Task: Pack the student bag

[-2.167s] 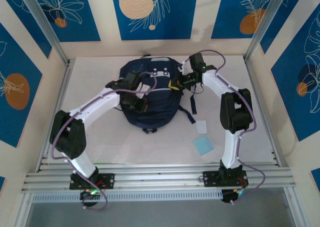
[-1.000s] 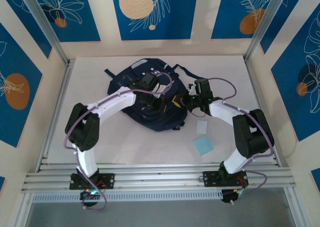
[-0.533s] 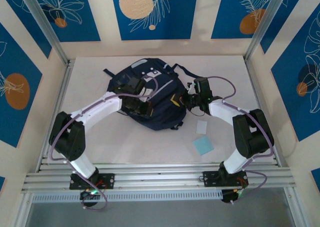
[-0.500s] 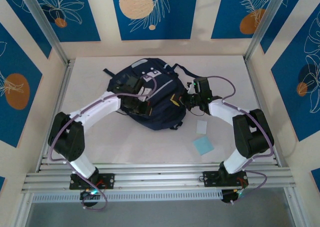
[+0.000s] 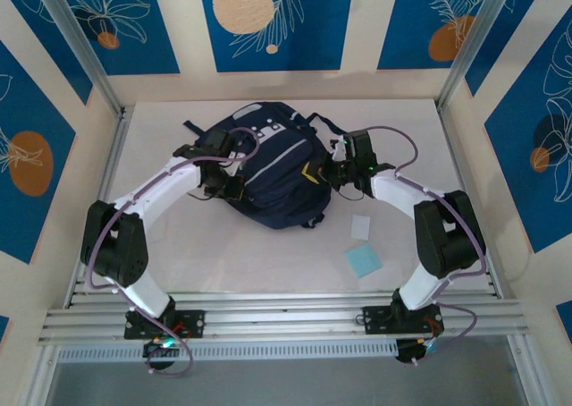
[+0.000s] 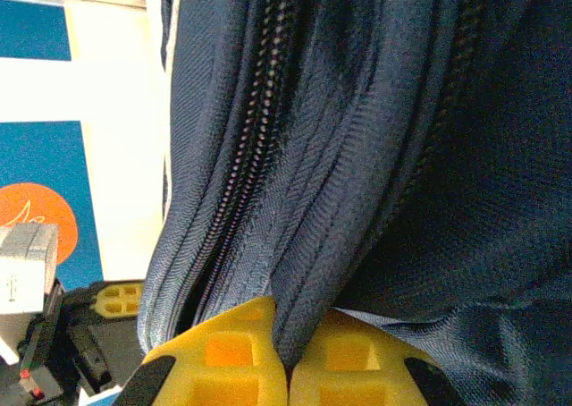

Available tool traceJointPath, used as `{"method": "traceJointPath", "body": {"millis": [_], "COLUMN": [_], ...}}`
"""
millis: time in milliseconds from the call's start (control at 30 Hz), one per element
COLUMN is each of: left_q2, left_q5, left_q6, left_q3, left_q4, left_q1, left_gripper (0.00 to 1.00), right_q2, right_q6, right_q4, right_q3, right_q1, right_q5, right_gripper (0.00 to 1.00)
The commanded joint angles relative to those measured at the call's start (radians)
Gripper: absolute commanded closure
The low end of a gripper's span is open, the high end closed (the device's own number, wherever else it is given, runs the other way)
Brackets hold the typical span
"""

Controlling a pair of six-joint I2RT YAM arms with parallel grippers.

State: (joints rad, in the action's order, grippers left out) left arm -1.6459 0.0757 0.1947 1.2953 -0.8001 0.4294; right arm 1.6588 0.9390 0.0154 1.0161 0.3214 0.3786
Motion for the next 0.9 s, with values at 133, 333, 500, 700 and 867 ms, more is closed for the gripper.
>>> {"method": "traceJointPath", "body": {"millis": [133, 333, 500, 700, 867], "left_q2": [0.062, 0.103, 0.068, -0.087, -0.189], "left_q5": [-0.142, -0.092, -0.036, -0.028, -0.124], "left_q6": [0.004, -0.022, -0.094, -0.193, -0.243], "left_q3": [-0.004, 0.023, 0.059, 0.17, 0.227], "left_q4": [0.048, 0.122, 0.193, 0.171, 0.162], "left_q1": [-0.019, 0.07, 0.15, 0.21, 0.225], "left_gripper": [0.71, 0.46, 0.38, 0.37, 0.37], "right_q2": [-0.029, -0.092, -0.155, -0.221, -0.264], "right_q6": [-0.135, -0.24, -0.259, -0.279, -0.279], "right_q4": [-0.1, -0.369, -0.476, -0.517, -0.522], "right_q3": [0.095, 0.141, 0.101, 0.033, -0.03], "right_q1": [-0.04, -0.058, -0.121, -0.235, -0.319], "right_q5": [0.005, -0.114, -0.183, -0.16, -0.108], "right_gripper": [0.68, 0.32, 0.0, 0.0, 0.0]}}
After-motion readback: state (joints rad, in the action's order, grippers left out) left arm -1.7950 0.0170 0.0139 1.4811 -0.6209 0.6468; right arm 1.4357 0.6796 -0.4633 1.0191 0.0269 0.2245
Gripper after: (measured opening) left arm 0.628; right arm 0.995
